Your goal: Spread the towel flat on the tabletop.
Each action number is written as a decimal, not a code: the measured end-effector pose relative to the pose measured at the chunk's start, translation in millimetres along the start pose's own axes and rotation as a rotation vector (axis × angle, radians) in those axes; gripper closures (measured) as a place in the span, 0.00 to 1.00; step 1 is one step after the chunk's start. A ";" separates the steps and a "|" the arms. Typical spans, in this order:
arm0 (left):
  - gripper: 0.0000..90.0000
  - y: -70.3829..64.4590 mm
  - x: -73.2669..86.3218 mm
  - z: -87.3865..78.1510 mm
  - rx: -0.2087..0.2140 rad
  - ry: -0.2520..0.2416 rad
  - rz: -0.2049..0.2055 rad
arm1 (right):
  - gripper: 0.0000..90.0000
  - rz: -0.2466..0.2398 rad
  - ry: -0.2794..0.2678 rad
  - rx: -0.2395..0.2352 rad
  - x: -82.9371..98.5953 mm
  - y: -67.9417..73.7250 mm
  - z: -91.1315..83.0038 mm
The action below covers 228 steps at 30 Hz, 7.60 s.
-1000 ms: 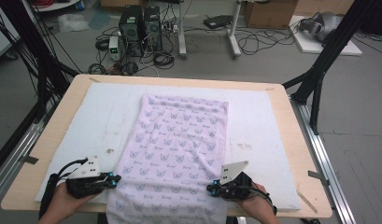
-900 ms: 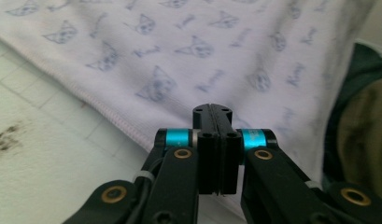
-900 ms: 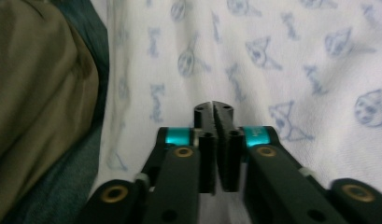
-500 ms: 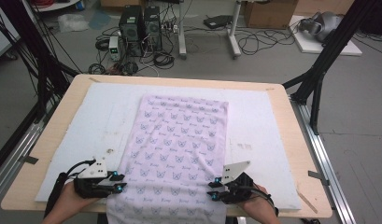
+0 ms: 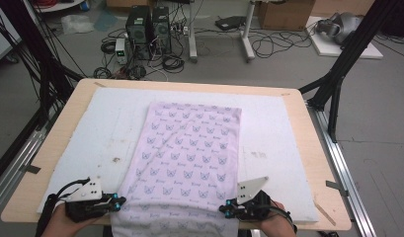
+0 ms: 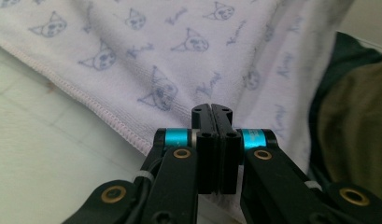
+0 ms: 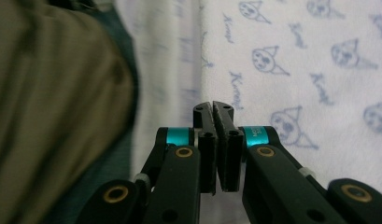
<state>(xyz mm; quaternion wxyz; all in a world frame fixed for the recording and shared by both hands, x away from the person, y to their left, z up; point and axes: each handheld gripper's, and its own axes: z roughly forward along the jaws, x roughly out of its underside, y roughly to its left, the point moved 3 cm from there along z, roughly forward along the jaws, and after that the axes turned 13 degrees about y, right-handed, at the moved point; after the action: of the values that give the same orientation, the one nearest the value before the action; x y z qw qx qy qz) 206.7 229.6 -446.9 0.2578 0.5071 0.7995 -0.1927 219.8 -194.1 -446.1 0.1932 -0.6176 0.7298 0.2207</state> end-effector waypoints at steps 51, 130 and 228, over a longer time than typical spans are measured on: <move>0.98 62.0 -38.3 42.4 -0.031 0.027 -0.036 | 0.98 0.104 0.033 0.091 -13.9 -68.3 18.0; 0.81 250.9 -179.1 9.5 -0.549 -0.087 -0.364 | 0.69 0.375 -0.027 0.555 -73.8 -268.1 -96.8; 0.98 133.8 -70.7 59.8 -0.287 0.015 -0.172 | 0.96 0.256 0.033 0.307 -6.7 -128.3 4.9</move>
<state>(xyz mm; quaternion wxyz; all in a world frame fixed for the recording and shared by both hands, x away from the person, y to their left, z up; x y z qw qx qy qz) 366.4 200.4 -457.5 0.3044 0.3962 0.8611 -0.0940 347.6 -203.8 -457.1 0.2434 -0.4865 0.8305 0.1197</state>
